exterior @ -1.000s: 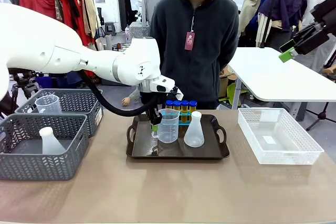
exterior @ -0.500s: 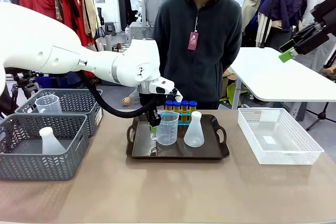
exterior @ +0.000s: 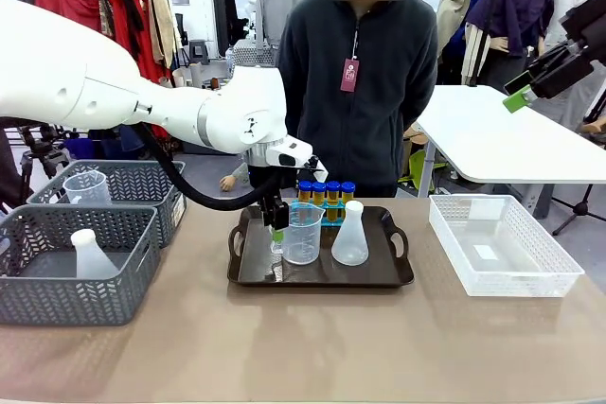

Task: Prepare the laboratory tools.
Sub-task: Pick up one Large Measuring Cup and place it on the Handle tray.

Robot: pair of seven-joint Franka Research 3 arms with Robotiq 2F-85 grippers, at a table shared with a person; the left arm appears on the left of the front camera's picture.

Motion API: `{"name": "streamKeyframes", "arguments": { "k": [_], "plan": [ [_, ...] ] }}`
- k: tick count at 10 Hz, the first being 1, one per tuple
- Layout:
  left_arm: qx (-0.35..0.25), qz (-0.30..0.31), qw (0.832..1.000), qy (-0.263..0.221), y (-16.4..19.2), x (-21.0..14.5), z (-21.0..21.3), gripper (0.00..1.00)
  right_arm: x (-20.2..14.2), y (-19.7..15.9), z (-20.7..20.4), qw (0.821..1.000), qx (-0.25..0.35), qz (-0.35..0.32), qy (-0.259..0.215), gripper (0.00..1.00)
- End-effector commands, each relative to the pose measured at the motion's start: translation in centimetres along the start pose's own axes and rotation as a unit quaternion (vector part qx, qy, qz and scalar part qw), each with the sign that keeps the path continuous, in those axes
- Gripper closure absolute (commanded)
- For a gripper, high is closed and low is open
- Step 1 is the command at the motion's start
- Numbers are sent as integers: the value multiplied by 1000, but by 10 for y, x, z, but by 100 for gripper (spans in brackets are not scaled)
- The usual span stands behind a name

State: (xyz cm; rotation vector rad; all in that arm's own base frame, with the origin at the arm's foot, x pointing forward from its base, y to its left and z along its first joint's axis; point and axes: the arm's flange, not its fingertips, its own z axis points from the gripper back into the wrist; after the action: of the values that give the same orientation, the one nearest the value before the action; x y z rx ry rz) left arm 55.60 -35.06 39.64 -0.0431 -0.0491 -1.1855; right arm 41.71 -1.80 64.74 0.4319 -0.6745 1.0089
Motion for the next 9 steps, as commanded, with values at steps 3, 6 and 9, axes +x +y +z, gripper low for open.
{"name": "streamKeyframes", "arguments": {
  "k": [3, 6, 9],
  "plan": [
    [15, -3, 1000, -7, -8, -17, 13, 0, 2, -1, 0, 1000, 4, 1, -9, 0],
    [19, 0, 1000, -12, -10, -23, 25, 0, 2, -1, 0, 1000, 4, 1, -9, 0],
    [19, 1, 1000, -15, -11, -26, 30, 0, 2, -1, 0, 1000, 4, 1, -9, 0]
  ]
}}
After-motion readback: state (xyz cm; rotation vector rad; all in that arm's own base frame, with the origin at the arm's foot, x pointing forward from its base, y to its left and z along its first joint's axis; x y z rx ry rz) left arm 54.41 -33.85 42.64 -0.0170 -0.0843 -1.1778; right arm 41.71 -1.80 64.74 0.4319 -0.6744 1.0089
